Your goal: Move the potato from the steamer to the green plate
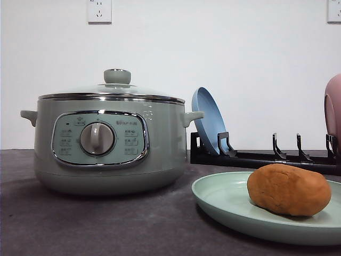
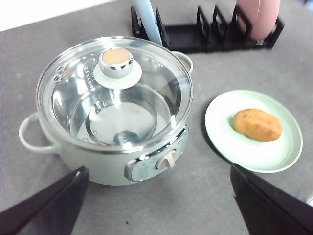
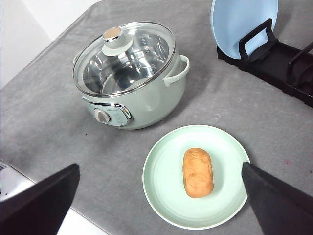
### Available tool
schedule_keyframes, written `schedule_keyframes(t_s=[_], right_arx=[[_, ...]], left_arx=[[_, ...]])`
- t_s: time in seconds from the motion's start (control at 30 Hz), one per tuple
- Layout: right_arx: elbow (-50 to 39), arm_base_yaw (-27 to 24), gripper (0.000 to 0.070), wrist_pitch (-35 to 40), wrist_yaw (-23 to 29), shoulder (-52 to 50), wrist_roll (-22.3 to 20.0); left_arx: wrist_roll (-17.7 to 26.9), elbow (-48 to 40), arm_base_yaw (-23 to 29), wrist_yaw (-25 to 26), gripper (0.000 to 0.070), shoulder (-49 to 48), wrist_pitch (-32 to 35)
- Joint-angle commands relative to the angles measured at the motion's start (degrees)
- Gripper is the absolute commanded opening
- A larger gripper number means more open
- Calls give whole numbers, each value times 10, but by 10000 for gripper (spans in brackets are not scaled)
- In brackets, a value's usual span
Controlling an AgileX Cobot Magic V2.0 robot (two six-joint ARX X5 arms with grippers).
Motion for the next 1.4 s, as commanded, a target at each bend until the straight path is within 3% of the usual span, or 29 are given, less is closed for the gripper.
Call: schedule_keyframes(t_s=[0.0, 0.3, 0.33, 0.37, 0.4, 0.43, 0.47, 0.5, 1.2, 1.37], right_arx=[[8, 3, 699, 8, 1, 1, -15], [8, 3, 687, 2, 0, 1, -19], [8, 3, 635, 2, 1, 1, -19], [8, 3, 500, 2, 1, 1, -19], [8, 3, 327, 1, 1, 2, -19], [8, 3, 113, 1, 1, 2, -20], [7, 3, 42, 2, 1, 2, -22], [7, 3, 15, 2, 1, 2, -22], [7, 3, 14, 4, 0, 1, -18], [7, 3, 14, 4, 0, 1, -18]], left_arx=[[-24, -8, -5, 3, 596, -6, 16], [-37, -17, -5, 3, 593, -15, 18], [-37, -17, -5, 3, 581, -15, 18], [-37, -17, -5, 3, 499, -15, 18], [-37, -17, -5, 3, 379, -15, 17], [-37, -17, -5, 3, 199, -15, 17], [-37, -17, -5, 3, 86, -15, 18], [-36, -17, -5, 3, 13, -15, 19], [-37, -18, -4, 3, 25, -17, 22], [-37, -43, 69, 5, 25, -43, 41]])
